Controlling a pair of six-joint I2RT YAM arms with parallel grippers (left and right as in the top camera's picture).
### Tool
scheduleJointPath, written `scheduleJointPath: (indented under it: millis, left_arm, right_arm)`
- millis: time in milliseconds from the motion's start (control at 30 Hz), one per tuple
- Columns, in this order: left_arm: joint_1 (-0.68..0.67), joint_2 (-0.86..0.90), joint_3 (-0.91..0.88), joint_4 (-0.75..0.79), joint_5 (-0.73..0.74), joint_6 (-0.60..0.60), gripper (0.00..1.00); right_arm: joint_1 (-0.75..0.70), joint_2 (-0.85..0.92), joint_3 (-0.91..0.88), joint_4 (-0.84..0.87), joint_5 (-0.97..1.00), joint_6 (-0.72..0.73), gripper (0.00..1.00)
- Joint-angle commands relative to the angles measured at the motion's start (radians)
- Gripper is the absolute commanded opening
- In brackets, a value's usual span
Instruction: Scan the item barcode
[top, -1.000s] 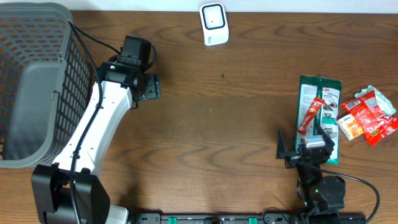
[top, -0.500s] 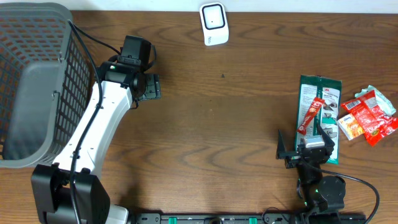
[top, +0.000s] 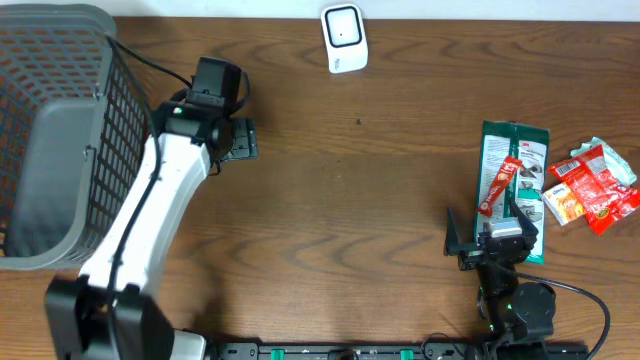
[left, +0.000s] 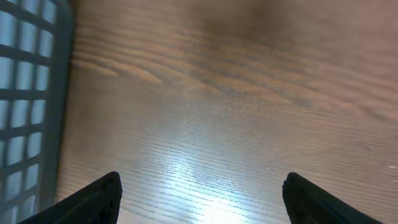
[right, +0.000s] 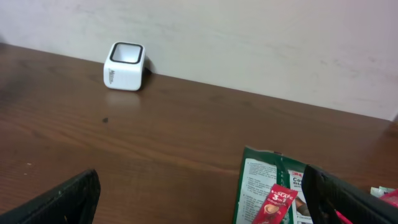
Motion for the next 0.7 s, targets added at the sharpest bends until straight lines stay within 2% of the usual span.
scheduleJointPath:
  millis: [0, 67, 133, 367, 667]
  left_arm:
    - [0.002, -0.225, -0.001, -0.003, -0.012, -0.005, 0.84]
    - [0.002, -0.335, -0.001, -0.003, -0.012, -0.005, 0.84]
    - [0.002, -0.563, -0.001, -0.003, -0.016, 0.002, 0.84]
    - [0.006, -1.067, -0.003, -0.054, -0.016, 0.070, 0.84]
    - [0.157, -1.394, -0.079, -0.220, -0.013, 0.059, 0.84]
  right_arm:
    - [0.003, -0.007, -0.001, -0.005, -0.005, -0.017, 0.99]
    - [0.003, -0.007, -0.001, -0.005, -0.005, -0.017, 0.99]
    - [0.003, -0.007, -0.001, -0.005, -0.005, -0.017, 0.99]
    - [0.003, -0.007, -0.001, -0.005, -0.005, -0.017, 0.99]
    - [0.003, -0.007, -0.001, -0.005, -0.005, -0.017, 0.99]
